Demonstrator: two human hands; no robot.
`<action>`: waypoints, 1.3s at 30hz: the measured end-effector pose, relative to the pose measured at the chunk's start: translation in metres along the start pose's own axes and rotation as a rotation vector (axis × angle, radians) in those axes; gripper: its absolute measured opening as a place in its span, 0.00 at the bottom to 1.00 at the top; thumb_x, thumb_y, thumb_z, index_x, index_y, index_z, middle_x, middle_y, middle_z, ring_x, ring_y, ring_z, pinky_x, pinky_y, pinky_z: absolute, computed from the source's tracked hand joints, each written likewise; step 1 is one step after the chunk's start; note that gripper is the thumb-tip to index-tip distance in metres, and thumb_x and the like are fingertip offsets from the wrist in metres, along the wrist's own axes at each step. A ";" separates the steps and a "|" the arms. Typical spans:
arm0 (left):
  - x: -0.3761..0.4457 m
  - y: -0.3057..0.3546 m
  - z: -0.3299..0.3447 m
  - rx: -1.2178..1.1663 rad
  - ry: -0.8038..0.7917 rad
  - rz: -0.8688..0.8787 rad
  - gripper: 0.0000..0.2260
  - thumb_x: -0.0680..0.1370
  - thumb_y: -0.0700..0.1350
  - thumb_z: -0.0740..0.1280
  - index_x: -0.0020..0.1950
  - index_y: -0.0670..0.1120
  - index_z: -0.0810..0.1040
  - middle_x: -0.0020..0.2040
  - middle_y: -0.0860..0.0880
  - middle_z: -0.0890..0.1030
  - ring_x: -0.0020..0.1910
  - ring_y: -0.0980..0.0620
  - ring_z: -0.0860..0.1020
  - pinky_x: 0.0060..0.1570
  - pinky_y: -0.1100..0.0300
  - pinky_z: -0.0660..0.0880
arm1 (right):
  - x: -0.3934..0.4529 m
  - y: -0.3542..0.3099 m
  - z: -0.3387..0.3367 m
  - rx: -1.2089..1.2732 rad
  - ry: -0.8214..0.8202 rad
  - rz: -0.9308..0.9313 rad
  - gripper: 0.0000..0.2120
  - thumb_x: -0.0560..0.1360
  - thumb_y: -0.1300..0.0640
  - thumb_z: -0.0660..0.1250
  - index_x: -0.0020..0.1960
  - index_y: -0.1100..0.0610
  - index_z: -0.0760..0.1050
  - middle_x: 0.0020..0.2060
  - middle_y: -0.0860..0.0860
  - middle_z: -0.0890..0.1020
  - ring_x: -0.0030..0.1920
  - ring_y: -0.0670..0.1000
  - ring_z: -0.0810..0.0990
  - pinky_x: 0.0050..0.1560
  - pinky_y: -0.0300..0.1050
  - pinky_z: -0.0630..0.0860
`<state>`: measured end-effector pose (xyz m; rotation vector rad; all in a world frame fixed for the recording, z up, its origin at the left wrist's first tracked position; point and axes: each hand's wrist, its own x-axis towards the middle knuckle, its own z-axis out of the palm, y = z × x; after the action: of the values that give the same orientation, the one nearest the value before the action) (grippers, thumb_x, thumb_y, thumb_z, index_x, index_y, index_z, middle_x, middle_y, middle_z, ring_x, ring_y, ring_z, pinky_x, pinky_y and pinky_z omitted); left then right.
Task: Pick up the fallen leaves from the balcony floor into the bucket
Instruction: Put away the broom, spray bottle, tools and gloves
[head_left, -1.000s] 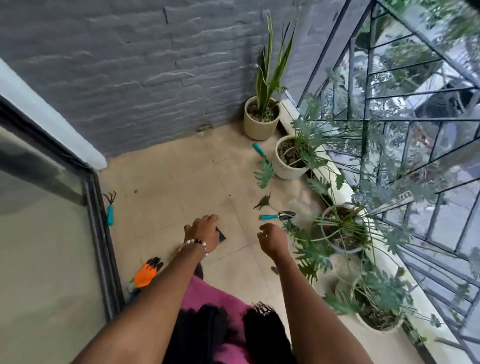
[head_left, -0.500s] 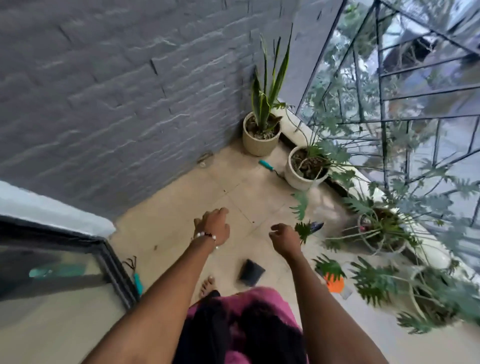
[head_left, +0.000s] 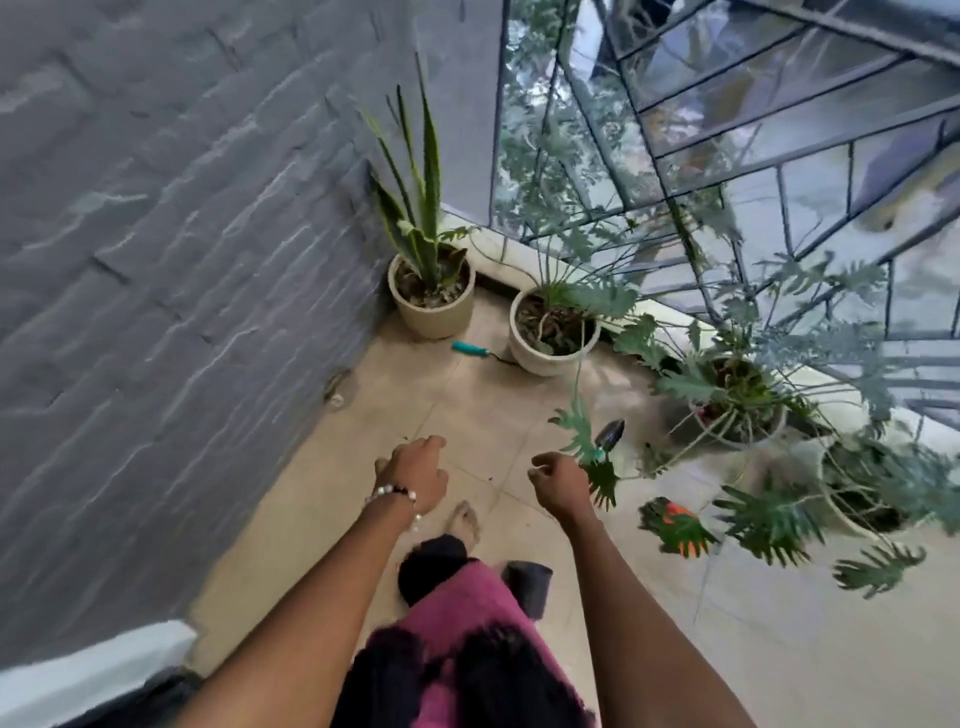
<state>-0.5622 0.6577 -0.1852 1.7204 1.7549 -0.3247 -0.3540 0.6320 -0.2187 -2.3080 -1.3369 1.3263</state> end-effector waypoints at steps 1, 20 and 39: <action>0.013 0.000 -0.007 0.029 -0.015 0.021 0.23 0.79 0.46 0.61 0.74 0.52 0.64 0.71 0.49 0.72 0.70 0.46 0.68 0.65 0.49 0.64 | 0.008 -0.003 0.001 0.028 0.011 0.027 0.14 0.76 0.58 0.66 0.61 0.60 0.78 0.57 0.58 0.82 0.60 0.57 0.79 0.61 0.44 0.71; 0.138 0.084 0.000 0.096 -0.197 0.639 0.13 0.79 0.43 0.64 0.63 0.46 0.79 0.58 0.48 0.82 0.57 0.50 0.78 0.56 0.62 0.71 | 0.021 0.043 0.034 0.704 0.554 0.510 0.09 0.76 0.62 0.66 0.55 0.58 0.81 0.53 0.54 0.83 0.55 0.54 0.80 0.60 0.49 0.75; 0.250 0.266 0.137 -0.217 -0.369 0.370 0.08 0.77 0.38 0.65 0.47 0.48 0.83 0.51 0.45 0.84 0.53 0.46 0.81 0.59 0.50 0.77 | 0.134 0.138 -0.031 0.919 0.619 0.527 0.11 0.76 0.61 0.65 0.55 0.57 0.81 0.51 0.53 0.83 0.52 0.51 0.80 0.55 0.45 0.76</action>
<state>-0.2515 0.8051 -0.3687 1.6604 1.1405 -0.2566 -0.2171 0.6617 -0.3545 -2.0958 0.1006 0.8810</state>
